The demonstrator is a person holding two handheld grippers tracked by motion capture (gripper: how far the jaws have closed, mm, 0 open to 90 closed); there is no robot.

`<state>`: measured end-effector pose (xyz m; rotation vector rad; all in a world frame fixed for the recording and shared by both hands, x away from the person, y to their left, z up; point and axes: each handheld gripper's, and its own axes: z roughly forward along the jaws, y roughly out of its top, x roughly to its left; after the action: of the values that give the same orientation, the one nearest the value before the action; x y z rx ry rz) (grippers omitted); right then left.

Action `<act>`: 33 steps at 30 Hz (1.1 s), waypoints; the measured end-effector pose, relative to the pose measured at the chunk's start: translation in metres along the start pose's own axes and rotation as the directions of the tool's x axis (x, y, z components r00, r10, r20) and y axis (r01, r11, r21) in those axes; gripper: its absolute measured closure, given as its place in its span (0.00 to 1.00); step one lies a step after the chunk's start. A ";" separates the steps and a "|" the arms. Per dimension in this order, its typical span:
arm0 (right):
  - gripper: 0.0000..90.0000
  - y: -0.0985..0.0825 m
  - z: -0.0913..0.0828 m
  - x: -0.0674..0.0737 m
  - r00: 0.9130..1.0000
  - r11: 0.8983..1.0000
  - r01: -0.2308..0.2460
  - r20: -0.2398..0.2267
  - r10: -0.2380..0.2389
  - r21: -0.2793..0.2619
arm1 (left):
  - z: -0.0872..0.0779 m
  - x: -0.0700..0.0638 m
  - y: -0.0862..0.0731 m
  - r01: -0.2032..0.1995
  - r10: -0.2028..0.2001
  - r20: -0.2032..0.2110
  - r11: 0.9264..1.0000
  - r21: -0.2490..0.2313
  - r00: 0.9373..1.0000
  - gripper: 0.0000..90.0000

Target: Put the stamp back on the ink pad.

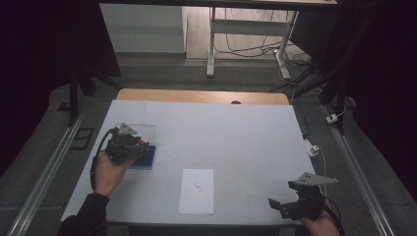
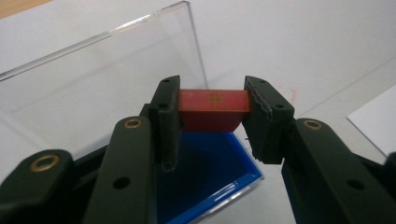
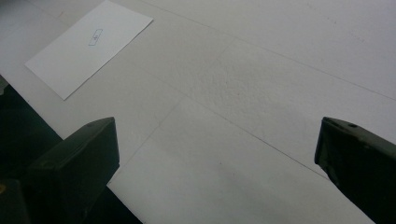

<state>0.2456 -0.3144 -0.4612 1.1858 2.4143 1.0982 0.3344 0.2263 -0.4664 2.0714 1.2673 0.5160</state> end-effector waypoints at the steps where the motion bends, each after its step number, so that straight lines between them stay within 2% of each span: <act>1: 0.00 0.000 0.000 0.000 1.000 1.000 0.001 0.000 -0.001 0.001 | 0.000 0.001 0.000 0.004 -0.004 -0.003 1.000 -0.001 1.000 0.65; 14: 0.00 0.000 0.000 0.000 1.000 1.000 0.002 -0.001 -0.002 0.003 | 0.007 0.019 -0.004 0.033 -0.032 -0.055 0.999 0.016 0.998 0.65; 21: 0.00 0.000 0.000 0.000 1.000 1.000 0.002 -0.001 -0.002 0.002 | 0.012 0.024 -0.008 0.047 -0.042 -0.074 0.997 0.059 0.996 0.65; 27: 0.00 0.000 0.000 0.000 1.000 1.000 0.004 -0.002 -0.004 0.001 | 0.017 0.024 -0.012 0.037 -0.029 -0.077 0.993 0.108 0.997 0.65; 33: 0.00 0.000 0.000 0.000 1.000 1.000 0.004 -0.002 -0.004 0.003 | 0.021 0.025 -0.015 0.045 -0.036 -0.067 0.990 0.136 0.997 0.65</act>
<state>0.2455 -0.3141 -0.4612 1.1811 2.4198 1.0957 0.3493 0.2464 -0.4919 2.1528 1.4151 0.4929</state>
